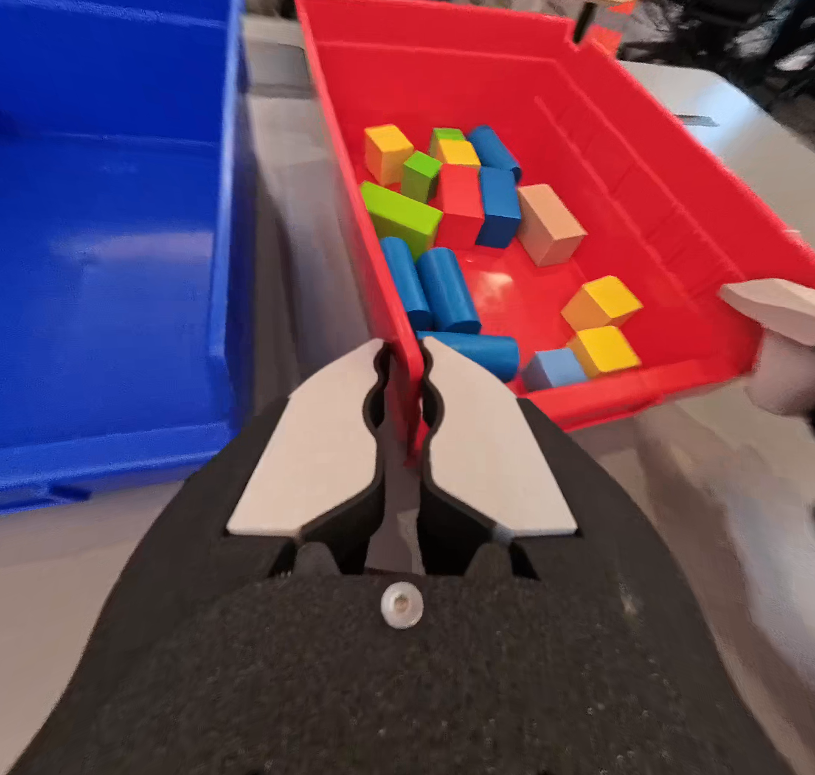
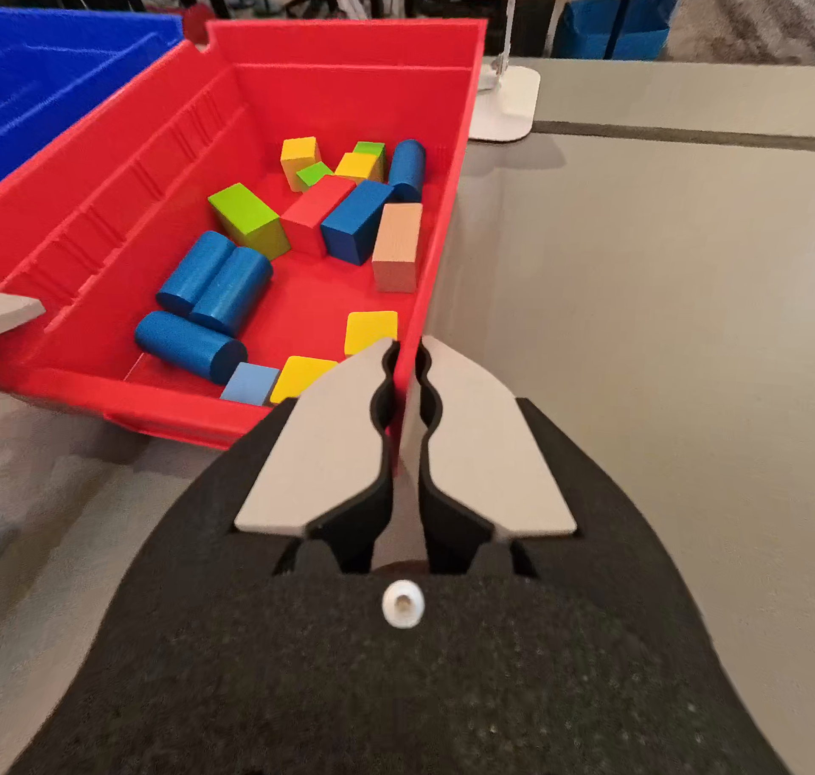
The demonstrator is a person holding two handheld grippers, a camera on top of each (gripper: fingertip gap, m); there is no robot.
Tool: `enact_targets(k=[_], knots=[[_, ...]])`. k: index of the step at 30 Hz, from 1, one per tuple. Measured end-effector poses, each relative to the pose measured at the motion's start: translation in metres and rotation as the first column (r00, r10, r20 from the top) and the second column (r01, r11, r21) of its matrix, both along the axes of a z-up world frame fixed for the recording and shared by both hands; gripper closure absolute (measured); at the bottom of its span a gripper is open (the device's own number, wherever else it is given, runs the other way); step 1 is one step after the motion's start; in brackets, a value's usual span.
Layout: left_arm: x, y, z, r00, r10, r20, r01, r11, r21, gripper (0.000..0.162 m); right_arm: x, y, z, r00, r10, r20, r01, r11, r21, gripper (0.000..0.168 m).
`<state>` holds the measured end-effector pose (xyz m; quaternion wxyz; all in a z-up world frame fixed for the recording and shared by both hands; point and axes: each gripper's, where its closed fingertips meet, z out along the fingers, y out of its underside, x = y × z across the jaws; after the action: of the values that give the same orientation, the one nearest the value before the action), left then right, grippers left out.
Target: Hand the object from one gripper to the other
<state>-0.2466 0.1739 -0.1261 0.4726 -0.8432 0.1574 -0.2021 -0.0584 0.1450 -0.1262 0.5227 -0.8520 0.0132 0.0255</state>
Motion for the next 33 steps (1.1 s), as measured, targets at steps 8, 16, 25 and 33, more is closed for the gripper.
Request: enact_targets(k=[8,16,25,33], knots=[[-0.160,-0.031,0.056,0.994,0.102,0.042,-0.103,0.994,0.030,0.121,0.006,-0.062,0.035,0.977,0.198,0.084,-0.203,0.977,0.057,0.141],[-0.261,0.057,0.013,0.977,0.204,-0.067,-0.205,0.979,-0.008,0.112,-0.064,-0.075,0.013,0.910,0.400,0.106,-0.399,0.916,-0.031,0.140],[-0.251,0.054,-0.013,0.954,0.256,-0.154,-0.268,0.961,-0.063,0.160,-0.190,-0.068,0.005,0.807,0.586,-0.071,-0.588,0.809,-0.003,0.134],[-0.265,-0.048,-0.012,0.904,0.404,-0.137,-0.411,0.912,-0.020,0.160,-0.247,-0.021,-0.004,0.925,0.379,0.038,-0.380,0.925,0.005,0.127]])
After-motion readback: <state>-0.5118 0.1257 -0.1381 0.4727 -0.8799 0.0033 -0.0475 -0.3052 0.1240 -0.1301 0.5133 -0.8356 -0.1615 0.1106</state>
